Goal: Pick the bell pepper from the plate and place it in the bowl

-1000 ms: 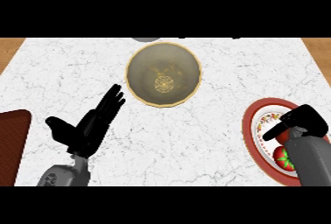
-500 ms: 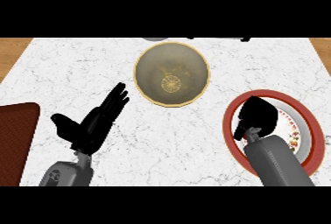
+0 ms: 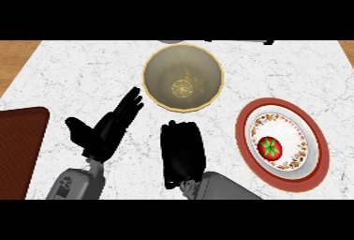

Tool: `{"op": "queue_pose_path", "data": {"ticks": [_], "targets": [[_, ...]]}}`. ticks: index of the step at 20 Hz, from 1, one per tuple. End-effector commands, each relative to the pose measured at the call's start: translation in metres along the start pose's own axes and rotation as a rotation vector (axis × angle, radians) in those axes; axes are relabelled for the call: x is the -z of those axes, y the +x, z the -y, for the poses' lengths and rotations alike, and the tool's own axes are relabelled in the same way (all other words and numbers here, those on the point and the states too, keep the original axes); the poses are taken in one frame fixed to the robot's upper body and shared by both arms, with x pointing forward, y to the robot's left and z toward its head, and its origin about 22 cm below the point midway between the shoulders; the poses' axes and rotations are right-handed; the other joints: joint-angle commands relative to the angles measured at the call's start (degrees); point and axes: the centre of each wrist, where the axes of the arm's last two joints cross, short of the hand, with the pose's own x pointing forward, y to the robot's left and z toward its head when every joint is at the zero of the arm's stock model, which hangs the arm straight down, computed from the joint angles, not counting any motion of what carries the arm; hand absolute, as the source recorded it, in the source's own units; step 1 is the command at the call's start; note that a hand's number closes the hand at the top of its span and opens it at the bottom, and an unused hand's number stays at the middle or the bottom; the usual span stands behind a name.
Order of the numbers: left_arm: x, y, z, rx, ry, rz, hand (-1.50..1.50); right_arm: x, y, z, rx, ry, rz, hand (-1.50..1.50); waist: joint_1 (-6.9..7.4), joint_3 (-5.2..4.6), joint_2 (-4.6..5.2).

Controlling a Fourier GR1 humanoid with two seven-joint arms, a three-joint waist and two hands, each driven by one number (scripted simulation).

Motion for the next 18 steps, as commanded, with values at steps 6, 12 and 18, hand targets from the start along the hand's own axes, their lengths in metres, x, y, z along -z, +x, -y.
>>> {"op": "queue_pose_path", "data": {"ticks": [6,12,18], "targets": [[-0.011,-0.006,-0.004,-0.002,0.05,-0.006,0.0,-0.073,0.052,0.084,0.067,-0.264,0.116,1.5,-2.46,0.04,-0.52],[-0.012,-0.001,-0.006,-0.014,0.036,0.0,0.0,-0.067,0.064,0.118,0.107,-0.317,0.087,1.5,-2.84,0.04,-0.38],[-0.01,0.002,-0.019,0.004,0.052,0.012,0.0,-0.042,0.069,0.136,0.167,-0.37,0.07,1.5,-3.61,0.09,0.03]]}}
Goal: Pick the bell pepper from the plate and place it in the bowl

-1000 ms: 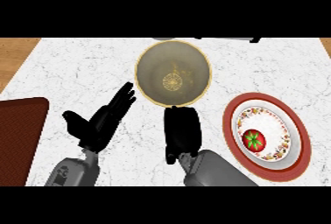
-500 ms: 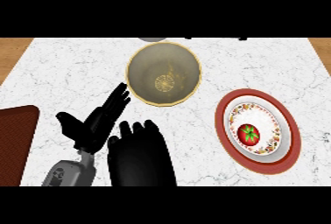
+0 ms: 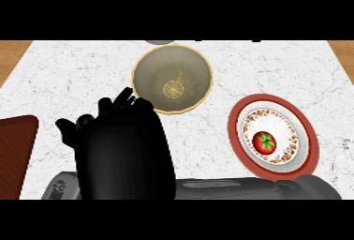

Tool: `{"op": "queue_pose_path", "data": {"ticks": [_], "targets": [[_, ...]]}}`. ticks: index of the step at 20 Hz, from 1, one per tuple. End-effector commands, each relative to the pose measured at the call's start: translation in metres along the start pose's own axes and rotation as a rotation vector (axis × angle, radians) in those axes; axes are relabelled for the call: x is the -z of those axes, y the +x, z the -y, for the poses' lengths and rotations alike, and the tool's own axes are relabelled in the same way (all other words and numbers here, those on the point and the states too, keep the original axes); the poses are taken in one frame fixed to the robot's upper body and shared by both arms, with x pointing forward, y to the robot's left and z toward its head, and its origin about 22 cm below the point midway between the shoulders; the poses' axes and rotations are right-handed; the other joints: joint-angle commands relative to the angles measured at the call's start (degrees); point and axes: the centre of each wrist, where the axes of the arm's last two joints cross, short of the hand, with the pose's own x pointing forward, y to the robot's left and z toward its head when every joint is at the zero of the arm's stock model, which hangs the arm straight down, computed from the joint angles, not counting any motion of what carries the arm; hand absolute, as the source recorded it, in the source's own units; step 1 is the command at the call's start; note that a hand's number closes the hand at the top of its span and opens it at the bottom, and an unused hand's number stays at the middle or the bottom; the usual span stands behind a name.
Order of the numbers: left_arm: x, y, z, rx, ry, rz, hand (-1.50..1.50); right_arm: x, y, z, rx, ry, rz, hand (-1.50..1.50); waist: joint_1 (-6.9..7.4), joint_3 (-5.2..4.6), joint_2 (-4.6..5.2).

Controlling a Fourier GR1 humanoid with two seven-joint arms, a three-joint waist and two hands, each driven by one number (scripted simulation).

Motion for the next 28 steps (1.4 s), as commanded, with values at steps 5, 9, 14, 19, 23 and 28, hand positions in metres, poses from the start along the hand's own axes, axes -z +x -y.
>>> {"op": "queue_pose_path", "data": {"ticks": [5,9,14,19,23,28], "targets": [[-0.004,0.003,0.002,0.001,0.015,0.02,0.0,0.056,-0.005,0.008,-0.035,-0.027,-0.214,1.5,-0.38,0.07,0.4],[0.001,0.01,-0.01,0.004,0.006,0.028,0.0,0.093,-0.024,0.006,0.054,-0.054,-0.228,1.5,0.13,0.05,0.73],[0.0,0.003,-0.004,-0.006,0.009,0.002,0.0,0.121,-0.055,-0.021,0.021,-0.061,-0.221,1.5,-0.18,0.08,0.72],[-0.007,0.012,-0.001,-0.015,-0.023,0.028,0.0,0.155,-0.105,-0.04,-0.088,-0.053,-0.268,1.5,0.68,0.07,0.94],[-0.005,-0.004,0.002,-0.005,-0.027,0.011,0.0,0.157,-0.125,-0.089,-0.141,-0.033,-0.278,1.5,1.06,0.05,1.24],[0.002,0.003,0.006,0.009,-0.036,0.012,0.0,0.17,-0.151,-0.093,-0.111,0.12,-0.489,1.5,1.58,0.05,1.44]]}}
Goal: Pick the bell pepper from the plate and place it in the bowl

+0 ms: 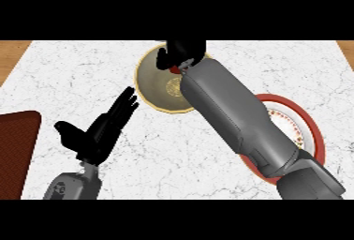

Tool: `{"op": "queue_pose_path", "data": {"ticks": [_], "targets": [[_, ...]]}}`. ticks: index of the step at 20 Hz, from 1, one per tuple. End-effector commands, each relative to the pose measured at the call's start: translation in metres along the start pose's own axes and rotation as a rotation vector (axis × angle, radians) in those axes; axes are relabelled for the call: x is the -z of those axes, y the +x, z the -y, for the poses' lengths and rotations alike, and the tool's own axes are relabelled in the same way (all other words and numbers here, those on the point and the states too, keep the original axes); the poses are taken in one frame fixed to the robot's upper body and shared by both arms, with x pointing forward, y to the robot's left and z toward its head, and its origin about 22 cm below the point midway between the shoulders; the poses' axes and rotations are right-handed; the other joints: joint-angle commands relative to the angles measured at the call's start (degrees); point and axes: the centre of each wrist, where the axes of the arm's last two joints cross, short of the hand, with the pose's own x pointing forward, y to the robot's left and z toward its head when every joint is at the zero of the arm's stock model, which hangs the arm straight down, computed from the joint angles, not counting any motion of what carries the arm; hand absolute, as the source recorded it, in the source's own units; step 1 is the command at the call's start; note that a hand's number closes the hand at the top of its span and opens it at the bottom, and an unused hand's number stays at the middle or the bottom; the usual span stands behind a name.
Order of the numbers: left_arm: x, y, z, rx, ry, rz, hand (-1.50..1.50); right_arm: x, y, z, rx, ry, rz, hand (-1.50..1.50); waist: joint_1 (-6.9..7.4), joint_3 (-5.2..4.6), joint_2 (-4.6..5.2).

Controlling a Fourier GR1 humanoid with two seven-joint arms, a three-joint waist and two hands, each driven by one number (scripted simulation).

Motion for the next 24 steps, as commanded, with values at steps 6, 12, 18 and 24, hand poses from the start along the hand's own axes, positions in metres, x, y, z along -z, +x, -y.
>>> {"op": "queue_pose_path", "data": {"ticks": [6,12,18,24], "targets": [[0.006,0.007,0.003,0.012,-0.027,0.005,0.0,0.018,-0.043,-0.037,0.204,0.078,-0.056,-1.5,1.29,0.05,0.54],[0.009,0.005,-0.006,0.0,-0.018,0.0,0.0,0.026,-0.044,-0.004,0.643,-0.123,-0.028,-1.5,0.26,0.24,0.48],[-0.003,-0.004,-0.003,-0.015,0.014,-0.012,0.0,0.001,-0.064,-0.013,0.938,-0.307,0.107,-1.5,-0.74,0.25,-1.15],[-0.021,-0.017,-0.01,-0.029,0.064,-0.026,0.0,-0.052,-0.065,-0.005,1.126,-0.314,0.245,-1.5,-3.88,0.15,-2.12]]}}
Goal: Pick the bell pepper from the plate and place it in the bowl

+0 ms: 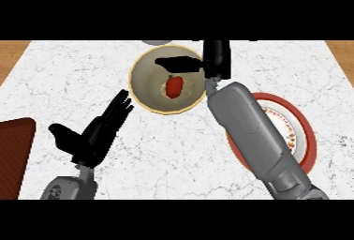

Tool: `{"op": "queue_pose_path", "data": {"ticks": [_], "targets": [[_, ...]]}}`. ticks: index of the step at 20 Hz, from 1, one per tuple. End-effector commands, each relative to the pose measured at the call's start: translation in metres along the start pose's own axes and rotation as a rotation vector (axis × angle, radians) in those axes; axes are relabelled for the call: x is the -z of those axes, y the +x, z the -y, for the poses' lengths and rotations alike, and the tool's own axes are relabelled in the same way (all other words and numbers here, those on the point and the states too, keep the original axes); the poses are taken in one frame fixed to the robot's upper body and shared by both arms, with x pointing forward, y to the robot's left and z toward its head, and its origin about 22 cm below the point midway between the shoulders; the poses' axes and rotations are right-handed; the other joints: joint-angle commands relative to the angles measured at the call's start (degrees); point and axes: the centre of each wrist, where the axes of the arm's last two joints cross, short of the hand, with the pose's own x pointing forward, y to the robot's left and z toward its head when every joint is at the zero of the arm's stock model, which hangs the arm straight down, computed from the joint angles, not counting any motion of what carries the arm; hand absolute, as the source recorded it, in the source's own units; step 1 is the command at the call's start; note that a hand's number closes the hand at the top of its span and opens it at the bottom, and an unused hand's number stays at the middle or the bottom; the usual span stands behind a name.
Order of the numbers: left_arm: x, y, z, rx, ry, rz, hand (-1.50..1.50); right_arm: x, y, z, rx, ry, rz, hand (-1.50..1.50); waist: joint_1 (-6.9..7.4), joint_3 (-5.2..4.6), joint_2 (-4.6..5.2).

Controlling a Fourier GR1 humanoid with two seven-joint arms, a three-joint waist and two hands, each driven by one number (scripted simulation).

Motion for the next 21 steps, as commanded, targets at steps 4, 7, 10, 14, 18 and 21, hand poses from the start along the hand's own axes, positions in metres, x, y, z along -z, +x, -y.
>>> {"op": "queue_pose_path", "data": {"ticks": [4,7,10,14,18,21], "targets": [[-0.012,0.005,-0.021,-0.009,0.058,-0.005,0.0,-0.081,0.006,0.033,0.189,0.005,0.121,-1.5,-3.72,-0.03,-0.91],[-0.016,-0.004,-0.009,-0.017,0.078,-0.014,0.0,-0.126,0.028,0.031,0.246,0.044,0.157,-1.5,-4.59,-0.08,-1.44],[-0.017,0.004,-0.015,-0.014,0.088,-0.02,0.0,-0.177,0.018,0.053,0.231,0.068,0.151,1.5,-4.92,-0.02,-1.31],[-0.017,0.0,-0.027,0.006,0.119,-0.004,0.0,-0.239,0.028,0.071,0.241,0.11,0.174,1.5,-6.12,-0.06,-1.25],[-0.017,-0.003,-0.017,-0.021,0.121,-0.006,0.0,-0.303,0.032,0.095,0.224,0.162,0.076,1.5,-6.8,0.02,-1.27],[-0.018,-0.006,-0.019,-0.013,0.117,-0.012,0.0,-0.363,0.034,0.093,0.203,0.301,0.013,1.5,-6.21,0.01,-1.06]]}}
